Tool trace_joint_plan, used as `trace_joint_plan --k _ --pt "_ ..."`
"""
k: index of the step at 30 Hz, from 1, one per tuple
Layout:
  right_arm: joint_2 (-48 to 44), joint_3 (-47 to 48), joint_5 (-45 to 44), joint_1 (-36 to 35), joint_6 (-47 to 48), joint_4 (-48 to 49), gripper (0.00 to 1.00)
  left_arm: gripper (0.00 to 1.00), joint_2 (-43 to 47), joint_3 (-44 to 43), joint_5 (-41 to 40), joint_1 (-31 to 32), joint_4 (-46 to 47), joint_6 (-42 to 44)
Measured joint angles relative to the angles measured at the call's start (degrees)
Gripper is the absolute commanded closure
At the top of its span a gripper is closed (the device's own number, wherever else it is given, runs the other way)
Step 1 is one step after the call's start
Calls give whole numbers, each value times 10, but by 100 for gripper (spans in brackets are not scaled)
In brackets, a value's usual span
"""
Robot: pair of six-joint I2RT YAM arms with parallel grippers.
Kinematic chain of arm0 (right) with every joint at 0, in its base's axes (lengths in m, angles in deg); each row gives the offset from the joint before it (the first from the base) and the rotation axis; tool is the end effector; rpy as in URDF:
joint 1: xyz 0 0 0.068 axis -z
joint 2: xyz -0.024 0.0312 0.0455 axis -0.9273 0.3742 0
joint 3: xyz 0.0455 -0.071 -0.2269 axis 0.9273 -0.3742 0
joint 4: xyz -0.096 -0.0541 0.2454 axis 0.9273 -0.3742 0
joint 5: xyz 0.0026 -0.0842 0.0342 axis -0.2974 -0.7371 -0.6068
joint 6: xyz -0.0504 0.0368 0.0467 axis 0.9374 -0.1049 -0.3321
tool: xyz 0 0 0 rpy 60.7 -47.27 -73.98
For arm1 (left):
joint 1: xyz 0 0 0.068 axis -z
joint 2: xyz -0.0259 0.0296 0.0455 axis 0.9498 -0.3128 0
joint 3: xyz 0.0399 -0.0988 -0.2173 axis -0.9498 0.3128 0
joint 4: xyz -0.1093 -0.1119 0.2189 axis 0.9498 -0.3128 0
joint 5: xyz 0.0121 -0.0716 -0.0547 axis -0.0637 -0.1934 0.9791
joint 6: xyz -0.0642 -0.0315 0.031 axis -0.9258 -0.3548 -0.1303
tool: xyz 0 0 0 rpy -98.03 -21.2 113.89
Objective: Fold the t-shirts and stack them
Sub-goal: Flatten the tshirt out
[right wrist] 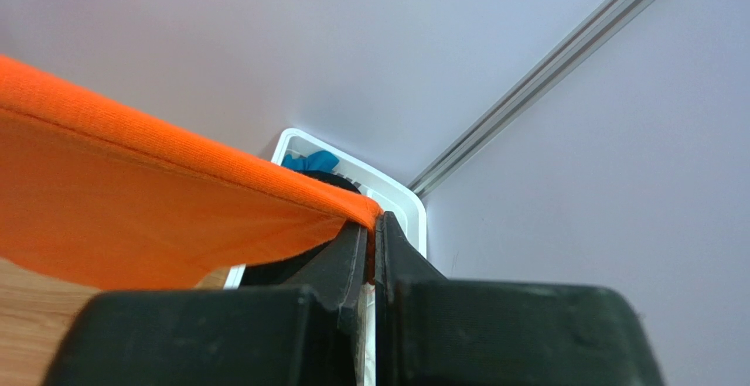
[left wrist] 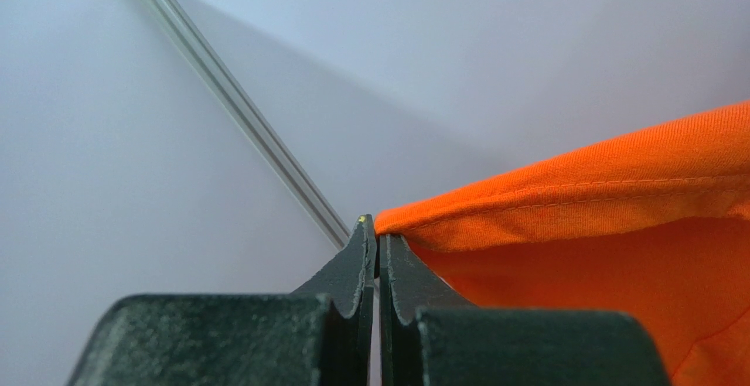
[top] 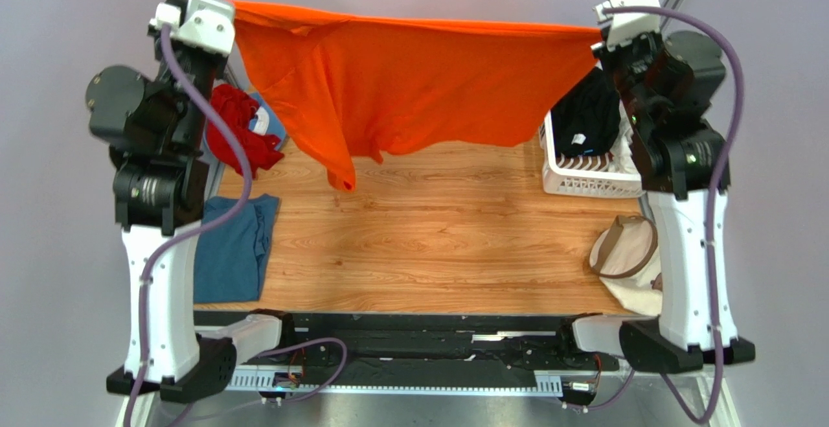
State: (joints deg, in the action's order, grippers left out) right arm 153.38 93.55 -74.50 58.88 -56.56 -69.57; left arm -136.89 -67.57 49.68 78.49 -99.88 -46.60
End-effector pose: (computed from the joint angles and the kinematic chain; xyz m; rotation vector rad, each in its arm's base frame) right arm 0.2687 0.0325 0.5311 -0.4546 1.5588 -0.4405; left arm 0.2145 -0.0247 0.5903 0.3764 1.1243 0.3801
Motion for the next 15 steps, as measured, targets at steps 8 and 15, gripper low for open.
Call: trace_joint_plan --k 8,15 --pt "-101 -31 18 -1 -14 -4 100 100 73 8 0 0 12 12" --pt "15 17 13 5 -12 33 100 100 -107 -65 -22 -15 99 54"
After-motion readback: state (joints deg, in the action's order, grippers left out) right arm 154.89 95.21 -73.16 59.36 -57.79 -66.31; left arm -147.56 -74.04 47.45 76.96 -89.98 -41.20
